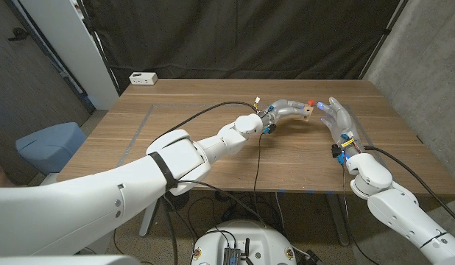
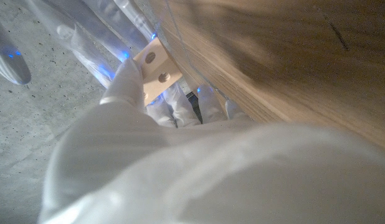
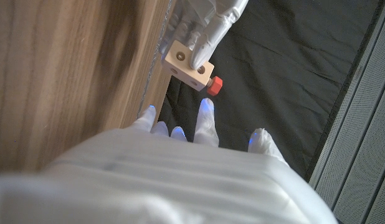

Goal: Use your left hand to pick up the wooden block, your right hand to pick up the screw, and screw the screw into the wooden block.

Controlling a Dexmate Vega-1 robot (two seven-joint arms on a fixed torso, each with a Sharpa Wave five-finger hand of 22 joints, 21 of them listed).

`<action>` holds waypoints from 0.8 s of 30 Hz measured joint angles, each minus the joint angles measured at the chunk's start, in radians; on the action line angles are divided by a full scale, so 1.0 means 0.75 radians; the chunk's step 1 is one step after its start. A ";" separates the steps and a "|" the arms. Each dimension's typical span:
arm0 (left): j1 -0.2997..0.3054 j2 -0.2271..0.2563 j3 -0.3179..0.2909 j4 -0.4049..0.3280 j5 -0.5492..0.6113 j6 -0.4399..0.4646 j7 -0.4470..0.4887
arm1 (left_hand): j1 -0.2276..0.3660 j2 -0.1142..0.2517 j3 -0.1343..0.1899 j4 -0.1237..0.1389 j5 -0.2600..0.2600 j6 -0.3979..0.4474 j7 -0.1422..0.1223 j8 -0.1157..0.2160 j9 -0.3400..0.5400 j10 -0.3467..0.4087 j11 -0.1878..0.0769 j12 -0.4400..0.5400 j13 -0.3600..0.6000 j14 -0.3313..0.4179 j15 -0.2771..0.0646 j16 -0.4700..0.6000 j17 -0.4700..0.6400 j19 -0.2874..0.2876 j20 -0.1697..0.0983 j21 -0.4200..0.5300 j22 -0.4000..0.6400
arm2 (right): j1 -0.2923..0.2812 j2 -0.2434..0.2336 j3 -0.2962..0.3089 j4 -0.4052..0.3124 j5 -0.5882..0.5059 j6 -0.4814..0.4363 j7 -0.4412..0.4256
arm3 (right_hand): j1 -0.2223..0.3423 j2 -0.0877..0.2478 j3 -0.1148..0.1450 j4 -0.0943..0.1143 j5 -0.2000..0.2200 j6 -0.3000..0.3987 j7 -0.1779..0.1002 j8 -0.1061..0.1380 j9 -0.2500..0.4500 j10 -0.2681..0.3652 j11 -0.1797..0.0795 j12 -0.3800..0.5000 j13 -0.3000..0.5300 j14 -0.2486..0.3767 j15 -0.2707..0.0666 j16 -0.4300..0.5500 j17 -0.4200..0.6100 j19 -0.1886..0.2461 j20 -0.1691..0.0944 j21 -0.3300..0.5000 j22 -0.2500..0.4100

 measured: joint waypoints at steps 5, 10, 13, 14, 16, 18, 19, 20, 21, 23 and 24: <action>0.000 0.000 0.000 0.000 0.002 -0.007 -0.002 | 0.000 0.000 0.000 0.000 -0.004 0.000 0.000 0.000 0.000 0.000 -0.001 0.000 0.000 0.000 0.000 0.000 0.000 0.000 0.000 0.000 0.000 | 0.016 -0.005 -0.008 0.012 0.010 -0.003 0.023 | -0.011 -0.006 -0.006 0.006 0.000 -0.039 -0.006 0.000 0.000 -0.019 0.011 0.000 0.002 0.005 0.004 0.000 0.000 -0.010 0.000 -0.003 0.000; 0.001 0.000 0.000 -0.001 0.003 -0.012 -0.004 | 0.000 0.000 0.000 0.000 0.001 0.000 0.000 0.000 0.000 0.000 -0.001 0.000 0.000 0.000 0.000 0.000 0.000 0.000 0.000 0.000 0.000 | 0.034 -0.012 -0.017 0.025 0.020 -0.004 0.045 | -0.018 -0.003 -0.007 0.016 0.000 -0.056 -0.008 0.000 0.000 -0.030 0.015 0.000 0.002 0.005 0.004 -0.010 0.007 -0.014 0.004 -0.007 0.000; 0.001 0.000 0.000 -0.001 0.003 -0.012 -0.005 | 0.000 0.000 0.000 0.000 0.001 0.000 0.000 0.000 -0.001 0.000 -0.001 0.000 0.000 0.000 0.000 0.000 0.000 0.000 0.000 0.000 0.000 | 0.044 -0.015 -0.021 0.033 0.026 -0.004 0.057 | -0.018 -0.003 -0.007 0.016 0.000 -0.070 -0.013 0.000 0.000 -0.034 0.019 0.000 0.002 0.005 0.004 -0.010 0.007 -0.016 0.006 -0.007 0.000; 0.001 0.000 0.000 -0.001 0.003 -0.012 -0.005 | 0.000 0.000 0.000 0.000 0.001 0.000 0.000 0.000 -0.001 0.000 -0.001 0.000 0.000 0.000 0.000 0.000 0.000 0.000 0.000 0.000 0.000 | 0.044 -0.015 -0.021 0.033 0.027 -0.005 0.062 | -0.018 -0.003 -0.007 0.016 0.000 -0.079 -0.013 0.000 0.000 -0.034 0.019 0.000 0.002 0.005 0.004 -0.010 0.007 -0.022 0.006 -0.007 0.000; 0.001 0.000 0.000 -0.001 0.003 -0.012 -0.005 | 0.000 0.000 0.000 0.000 0.001 0.000 0.000 0.000 -0.001 -0.002 -0.003 0.000 0.000 0.000 0.000 0.000 0.000 0.000 0.000 0.000 0.000 | 0.052 -0.018 -0.026 0.041 0.030 -0.005 0.067 | -0.023 -0.009 -0.007 0.016 0.000 -0.080 -0.014 0.000 0.000 -0.034 0.019 0.000 0.002 0.005 0.004 -0.010 0.007 -0.026 0.002 -0.007 0.000; 0.001 0.000 0.000 -0.001 0.004 -0.012 -0.005 | 0.000 0.000 0.000 0.000 0.001 0.000 0.000 0.000 -0.001 -0.002 -0.003 0.000 0.000 0.000 0.000 0.000 0.000 0.000 0.000 0.000 0.000 | 0.056 -0.019 -0.028 0.044 0.032 -0.005 0.072 | -0.023 -0.009 -0.007 0.016 0.000 -0.085 -0.019 0.000 0.000 -0.034 0.019 0.000 0.002 0.005 0.004 -0.010 0.007 -0.026 0.002 -0.007 0.000; 0.001 0.000 0.000 -0.001 0.004 -0.012 -0.005 | 0.000 0.000 0.000 0.000 0.001 0.000 0.000 0.000 -0.001 -0.002 -0.003 0.000 0.000 0.000 0.000 0.000 0.000 0.000 0.000 0.000 0.000 | 0.060 -0.020 -0.030 0.048 0.034 -0.005 0.077 | -0.023 -0.009 -0.007 0.016 0.000 -0.087 -0.020 0.000 0.000 -0.034 0.019 0.000 0.002 0.005 0.004 -0.010 0.007 -0.026 0.002 -0.007 0.000; 0.001 0.000 0.000 -0.001 0.004 -0.012 -0.005 | 0.000 0.000 0.000 0.000 0.001 0.000 0.000 0.000 -0.001 -0.002 -0.003 0.000 0.000 0.000 0.000 0.000 0.000 0.000 0.000 0.000 0.000 | 0.060 -0.020 -0.030 0.048 0.035 -0.005 0.078 | -0.025 -0.011 -0.007 0.016 0.000 -0.087 -0.021 0.000 0.000 -0.034 0.019 0.000 0.002 0.005 0.004 -0.010 0.007 -0.026 0.002 -0.007 0.000; 0.001 -0.001 0.000 -0.001 0.004 -0.012 -0.005 | 0.000 0.000 0.000 0.000 0.001 0.000 0.000 0.000 -0.001 -0.002 -0.003 0.000 0.000 0.000 0.000 0.000 0.000 0.000 0.000 0.000 0.000 | 0.060 -0.020 -0.030 0.048 0.036 -0.005 0.082 | -0.025 -0.011 -0.007 0.016 0.000 -0.091 -0.025 0.000 0.000 -0.039 0.015 0.000 0.002 0.005 0.004 -0.010 0.007 -0.026 0.002 -0.007 0.000; 0.001 -0.002 0.000 -0.001 0.004 -0.010 -0.005 | 0.000 0.000 0.000 0.000 0.001 0.000 0.000 0.000 -0.001 -0.002 -0.003 0.000 0.000 0.000 0.000 0.000 0.000 0.000 0.000 0.000 0.000 | 0.067 -0.022 -0.035 0.054 0.037 -0.005 0.086 | -0.025 -0.011 -0.007 0.016 0.000 -0.096 -0.030 0.000 0.000 -0.041 0.012 0.000 0.002 0.005 0.004 -0.010 0.007 -0.026 0.002 -0.007 0.000; 0.001 -0.002 0.000 -0.001 0.004 -0.010 -0.005 | 0.000 0.000 0.000 0.000 0.001 0.000 0.000 0.000 -0.001 -0.002 -0.003 0.000 0.000 0.000 0.000 0.000 0.000 0.000 0.000 0.000 0.000 | 0.067 -0.022 -0.035 0.054 0.038 -0.004 0.090 | -0.025 -0.011 -0.007 0.016 0.000 -0.096 -0.030 0.000 0.000 -0.041 0.012 0.000 0.002 0.005 0.004 -0.010 0.007 -0.026 0.002 -0.007 0.000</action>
